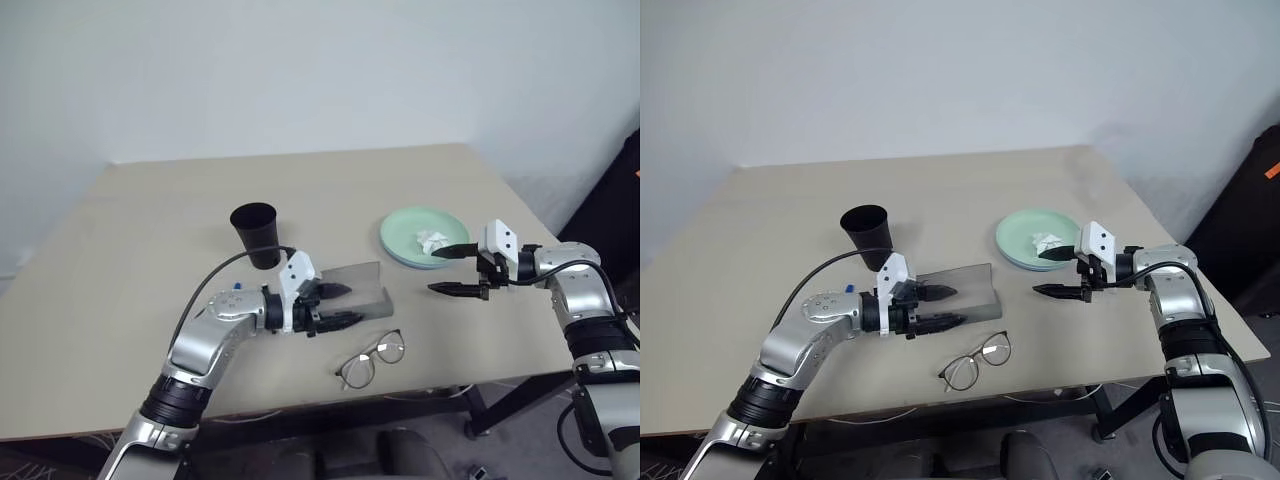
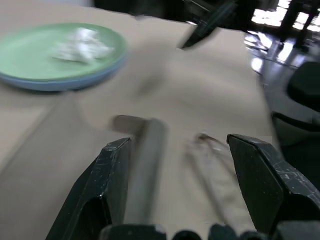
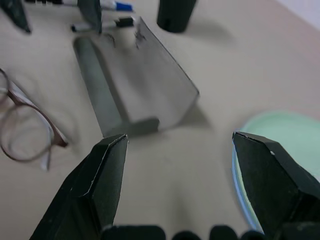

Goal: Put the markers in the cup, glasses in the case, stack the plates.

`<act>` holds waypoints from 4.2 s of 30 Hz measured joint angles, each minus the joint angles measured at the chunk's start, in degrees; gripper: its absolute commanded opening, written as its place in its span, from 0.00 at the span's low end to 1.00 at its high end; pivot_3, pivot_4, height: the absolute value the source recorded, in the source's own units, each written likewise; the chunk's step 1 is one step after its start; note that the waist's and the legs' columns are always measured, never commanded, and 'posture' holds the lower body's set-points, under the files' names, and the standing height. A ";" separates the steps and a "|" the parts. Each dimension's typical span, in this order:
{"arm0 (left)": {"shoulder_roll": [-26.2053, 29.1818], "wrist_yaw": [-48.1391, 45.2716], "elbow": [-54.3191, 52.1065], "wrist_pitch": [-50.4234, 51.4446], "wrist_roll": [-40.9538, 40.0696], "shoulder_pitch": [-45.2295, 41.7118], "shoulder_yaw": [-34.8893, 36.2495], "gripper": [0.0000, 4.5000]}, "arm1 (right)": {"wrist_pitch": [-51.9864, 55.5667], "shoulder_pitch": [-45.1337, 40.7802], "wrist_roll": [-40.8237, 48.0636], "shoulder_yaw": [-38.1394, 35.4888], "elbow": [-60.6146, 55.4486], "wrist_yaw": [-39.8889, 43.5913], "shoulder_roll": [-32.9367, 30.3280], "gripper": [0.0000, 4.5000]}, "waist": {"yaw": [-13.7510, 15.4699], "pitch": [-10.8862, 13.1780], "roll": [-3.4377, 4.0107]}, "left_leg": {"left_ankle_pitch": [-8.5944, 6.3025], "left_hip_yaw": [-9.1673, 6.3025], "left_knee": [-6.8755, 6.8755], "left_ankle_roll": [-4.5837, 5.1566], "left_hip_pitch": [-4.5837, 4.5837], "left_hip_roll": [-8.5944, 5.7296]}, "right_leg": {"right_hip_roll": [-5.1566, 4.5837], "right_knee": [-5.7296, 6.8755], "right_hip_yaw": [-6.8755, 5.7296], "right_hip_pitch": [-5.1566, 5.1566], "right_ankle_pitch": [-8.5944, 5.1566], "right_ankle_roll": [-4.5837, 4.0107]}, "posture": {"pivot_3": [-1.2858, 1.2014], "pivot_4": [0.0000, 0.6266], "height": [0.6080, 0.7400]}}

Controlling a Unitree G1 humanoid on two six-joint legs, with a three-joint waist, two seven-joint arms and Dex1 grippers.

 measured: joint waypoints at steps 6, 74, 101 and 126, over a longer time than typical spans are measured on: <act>1.68 -3.83 0.02 4.59 -0.01 -3.05 -4.03 0.71 | 1.03 1.92 0.46 0.25 -1.31 -0.09 0.36 0.81 | 0.06 0.00 -0.01 | 0.03 -0.01 0.02 0.01 -0.12 -0.06 | -0.03 -0.03 0.01 -0.03 0.00 0.00 | 0.52 0.00 1.00; -0.41 -10.69 23.94 -2.25 10.38 -27.33 -9.30 0.01 | -1.37 9.00 -0.71 2.65 -5.61 -8.26 0.23 0.81 | 0.05 0.06 -0.14 | 0.15 -0.01 0.10 0.33 -0.11 -0.41 | 0.26 -0.02 1.17 -0.04 0.00 0.03 | 0.52 0.00 1.00; -5.75 -25.61 43.83 -14.81 21.73 -30.68 -13.45 0.01 | -1.66 9.38 -0.92 2.96 -5.87 -8.94 0.25 0.81 | 0.06 0.06 -0.21 | 0.10 -0.04 0.10 0.50 -0.22 -0.57 | 0.21 -0.02 1.28 -0.05 -0.07 0.15 | 0.52 0.00 1.00; -11.79 -14.25 50.32 -22.08 20.80 -36.63 -2.33 0.49 | -3.21 8.66 -1.80 3.70 -3.56 -8.62 0.51 0.81 | 0.17 0.13 -0.33 | 0.10 -0.06 0.15 0.56 -0.23 -0.65 | 0.16 -0.03 1.35 -0.03 -0.06 0.19 | 0.52 0.00 1.00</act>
